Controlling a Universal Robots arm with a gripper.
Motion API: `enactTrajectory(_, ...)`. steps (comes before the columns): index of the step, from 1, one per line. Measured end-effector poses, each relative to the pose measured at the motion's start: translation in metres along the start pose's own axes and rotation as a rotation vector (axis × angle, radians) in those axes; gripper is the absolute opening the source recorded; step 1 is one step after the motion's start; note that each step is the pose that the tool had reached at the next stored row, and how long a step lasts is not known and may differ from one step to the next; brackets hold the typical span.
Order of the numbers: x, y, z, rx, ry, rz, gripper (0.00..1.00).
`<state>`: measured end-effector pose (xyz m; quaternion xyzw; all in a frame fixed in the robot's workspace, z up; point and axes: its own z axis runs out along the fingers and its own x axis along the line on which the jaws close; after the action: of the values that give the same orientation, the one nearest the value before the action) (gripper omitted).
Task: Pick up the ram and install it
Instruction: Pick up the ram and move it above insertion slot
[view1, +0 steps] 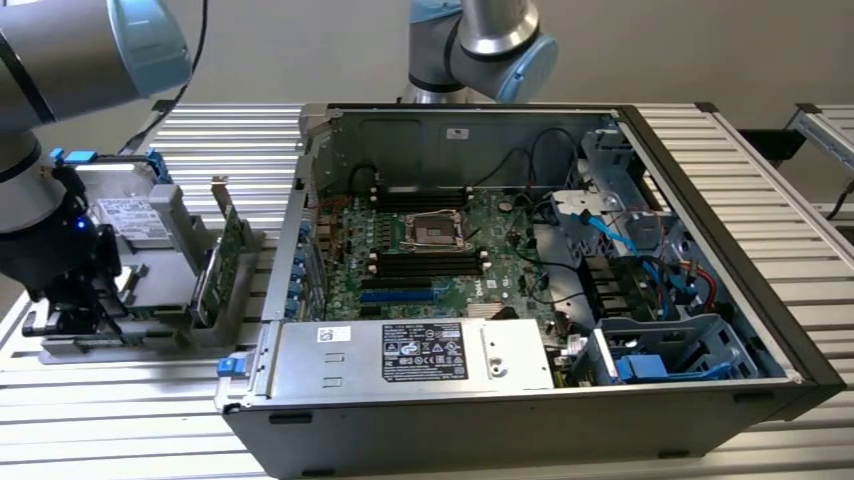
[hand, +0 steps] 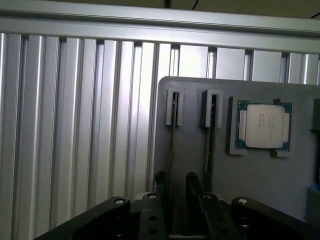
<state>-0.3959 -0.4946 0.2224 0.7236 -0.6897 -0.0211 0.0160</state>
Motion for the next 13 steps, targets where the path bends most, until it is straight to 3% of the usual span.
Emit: enactTrajectory(13, 0.002, -0.0011, 0.0223, 0.0000, 0.0000, 0.000, 0.31)
